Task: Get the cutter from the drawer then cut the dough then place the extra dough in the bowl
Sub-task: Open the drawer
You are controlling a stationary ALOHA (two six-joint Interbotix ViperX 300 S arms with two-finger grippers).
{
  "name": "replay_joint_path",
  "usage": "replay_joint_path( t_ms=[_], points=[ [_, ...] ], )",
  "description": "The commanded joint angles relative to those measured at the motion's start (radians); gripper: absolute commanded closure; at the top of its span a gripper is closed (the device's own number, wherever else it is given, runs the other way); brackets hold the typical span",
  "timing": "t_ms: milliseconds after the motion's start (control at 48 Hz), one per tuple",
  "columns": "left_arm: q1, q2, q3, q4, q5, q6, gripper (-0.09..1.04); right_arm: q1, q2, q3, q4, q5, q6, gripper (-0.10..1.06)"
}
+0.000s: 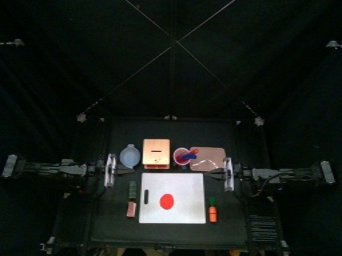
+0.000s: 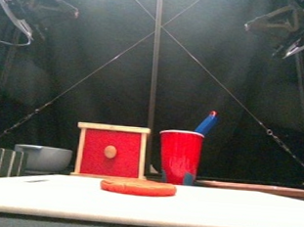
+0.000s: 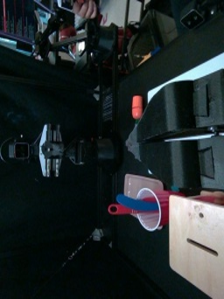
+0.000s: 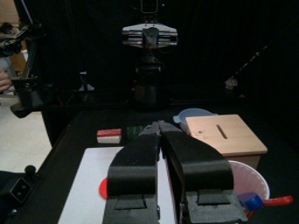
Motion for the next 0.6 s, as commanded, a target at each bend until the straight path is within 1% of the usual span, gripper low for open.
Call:
replay_joint_path(
  t_ms=[21, 62, 229, 292, 375, 500, 604],
  points=[
    [0.014, 0.057, -0.005, 0.0, -0.015, -0.003, 0.96, -0.044, 0.041, -0.032, -0.002, -0.009, 0.002, 0.94],
    [0.017, 0.067, -0.005, -0.003, -0.025, -0.006, 0.95, -0.069, 0.071, -0.044, -0.002, -0.009, 0.003, 0.94],
    [0.021, 0.123, -0.003, -0.038, -0.106, -0.008, 0.94, -0.133, 0.207, -0.107, -0.017, -0.035, -0.012, 0.94],
    [0.015, 0.163, -0.003, -0.061, -0.14, -0.006, 0.94, -0.164, 0.288, -0.15, -0.046, -0.075, -0.012, 0.94],
    [0.006, 0.225, -0.003, -0.101, -0.181, -0.012, 0.94, -0.193, 0.4, -0.204, -0.089, -0.144, -0.005, 0.94],
    [-0.009, 0.331, -0.009, -0.232, -0.256, -0.025, 0.93, -0.23, 0.574, -0.281, -0.155, -0.239, -0.012, 0.94],
    [-0.054, 0.417, -0.008, -0.347, -0.327, -0.038, 0.89, -0.267, 0.71, -0.341, -0.19, -0.299, -0.008, 0.94]
  ],
)
